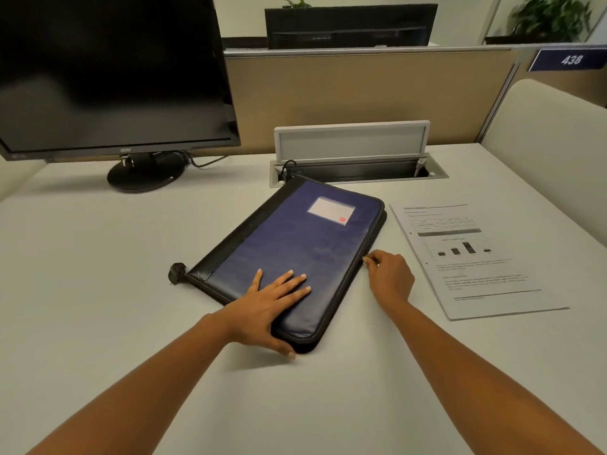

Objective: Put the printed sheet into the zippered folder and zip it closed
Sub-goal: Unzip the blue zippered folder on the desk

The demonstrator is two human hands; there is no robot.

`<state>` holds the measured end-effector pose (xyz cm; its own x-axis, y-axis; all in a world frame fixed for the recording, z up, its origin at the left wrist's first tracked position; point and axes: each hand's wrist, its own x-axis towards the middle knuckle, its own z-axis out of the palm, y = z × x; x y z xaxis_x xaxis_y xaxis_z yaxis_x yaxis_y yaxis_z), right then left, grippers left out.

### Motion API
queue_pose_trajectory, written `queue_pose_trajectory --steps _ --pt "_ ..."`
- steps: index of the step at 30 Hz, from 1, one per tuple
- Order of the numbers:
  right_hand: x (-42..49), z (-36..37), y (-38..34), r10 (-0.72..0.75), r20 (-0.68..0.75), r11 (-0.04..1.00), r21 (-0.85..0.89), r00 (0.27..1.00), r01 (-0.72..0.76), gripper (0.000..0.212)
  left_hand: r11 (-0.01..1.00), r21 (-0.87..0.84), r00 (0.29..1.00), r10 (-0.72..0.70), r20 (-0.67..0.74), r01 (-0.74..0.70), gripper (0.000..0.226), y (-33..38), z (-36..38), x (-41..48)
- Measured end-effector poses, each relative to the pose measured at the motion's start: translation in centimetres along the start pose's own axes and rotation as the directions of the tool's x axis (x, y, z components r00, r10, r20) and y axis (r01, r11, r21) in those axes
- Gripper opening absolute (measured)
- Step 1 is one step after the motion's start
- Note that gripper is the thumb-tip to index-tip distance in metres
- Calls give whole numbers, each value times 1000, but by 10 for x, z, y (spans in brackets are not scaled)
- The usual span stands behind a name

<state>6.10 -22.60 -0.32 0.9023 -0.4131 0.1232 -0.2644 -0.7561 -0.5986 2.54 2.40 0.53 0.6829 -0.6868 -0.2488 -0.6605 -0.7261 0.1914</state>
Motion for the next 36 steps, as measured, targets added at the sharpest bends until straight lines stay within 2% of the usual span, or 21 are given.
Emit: queue_pose_trajectory --steps 4,10,19,28,33,36 --pt "2 4 1 49 39 993 108 998 -54 19 1000 1 1000 -11 -9 11 96 2 2 4" --pt "0 2 5 -4 115 989 150 993 -14 20 999 35 999 -14 -40 15 91 4 5 5" --pt "-20 1 12 -167 176 981 126 970 146 23 998 51 998 -21 -52 23 89 4 7 5" --pt "-38 -1 11 -252 192 962 157 948 224 20 998 35 996 -54 -69 56 95 11 4 7" --pt "-53 -3 11 -335 225 936 189 915 296 19 996 6 993 -90 -80 91 87 14 7 14" --pt "-58 -4 12 -341 220 933 195 914 302 19 994 0 989 -112 -92 112 89 15 9 18"
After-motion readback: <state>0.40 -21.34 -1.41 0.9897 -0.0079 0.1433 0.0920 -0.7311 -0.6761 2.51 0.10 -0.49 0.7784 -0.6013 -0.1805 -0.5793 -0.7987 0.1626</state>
